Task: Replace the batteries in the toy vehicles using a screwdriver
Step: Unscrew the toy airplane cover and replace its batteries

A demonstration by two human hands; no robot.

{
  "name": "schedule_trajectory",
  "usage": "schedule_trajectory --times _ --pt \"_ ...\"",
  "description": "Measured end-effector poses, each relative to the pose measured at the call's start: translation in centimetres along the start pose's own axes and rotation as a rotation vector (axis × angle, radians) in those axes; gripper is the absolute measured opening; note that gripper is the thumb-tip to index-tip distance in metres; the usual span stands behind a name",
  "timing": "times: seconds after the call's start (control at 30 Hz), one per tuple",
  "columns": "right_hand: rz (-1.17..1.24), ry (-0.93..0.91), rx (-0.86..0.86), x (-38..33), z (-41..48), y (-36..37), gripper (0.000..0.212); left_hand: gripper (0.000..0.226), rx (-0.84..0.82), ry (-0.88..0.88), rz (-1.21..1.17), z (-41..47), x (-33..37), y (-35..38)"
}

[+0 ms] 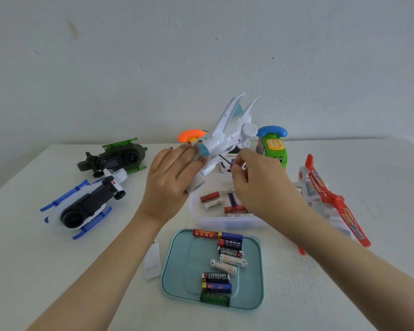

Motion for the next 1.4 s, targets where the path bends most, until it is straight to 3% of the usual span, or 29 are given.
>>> schedule_trajectory --times 0.2,0.4,0.6,0.87,1.13,1.3,1.4 --pt "-0.013 0.041 -0.032 1.0 -0.6 0.4 0.016 0.026 0.032 -0.152 -0.015 -1.6 -0.3 0.1" --pt "0.112 0.087 -0.089 1.4 -1.4 1.0 0.007 0.056 0.159 -0.676 -0.168 -2.9 -0.1 -1.4" --pt "0.183 0.129 -0.221 0.1 -3.2 3.0 0.010 0.053 0.300 -0.995 -0.306 -5.1 0.4 -4.4" --pt "0.113 0.163 -0.422 -4.0 -5.5 7.2 0.015 0.054 0.267 -1.199 -0.396 -9.4 1.6 -8.8" --pt "-0.181 0.171 -0.425 -7.1 -6.7 10.0 0.017 0.056 0.108 -1.209 -0.406 -13.8 2.9 -12.2" --pt "-0.235 0.212 -0.412 -7.5 -6.8 10.4 0.019 0.058 0.062 -1.221 -0.459 -15.3 2.9 -13.4" --pt "-0.242 0.191 -0.486 -7.3 -6.6 9.7 0.023 0.059 0.010 -1.226 -0.490 -16.2 2.6 -13.8"
Point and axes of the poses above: each hand's wrist, its own z-axis towards the middle knuckle, its own y-axis out of the palm, x = y × z, the point moved 1 cm from there along z, towards the middle knuckle, and after that the axes turned 7 degrees about -z, right-handed, at the moved point
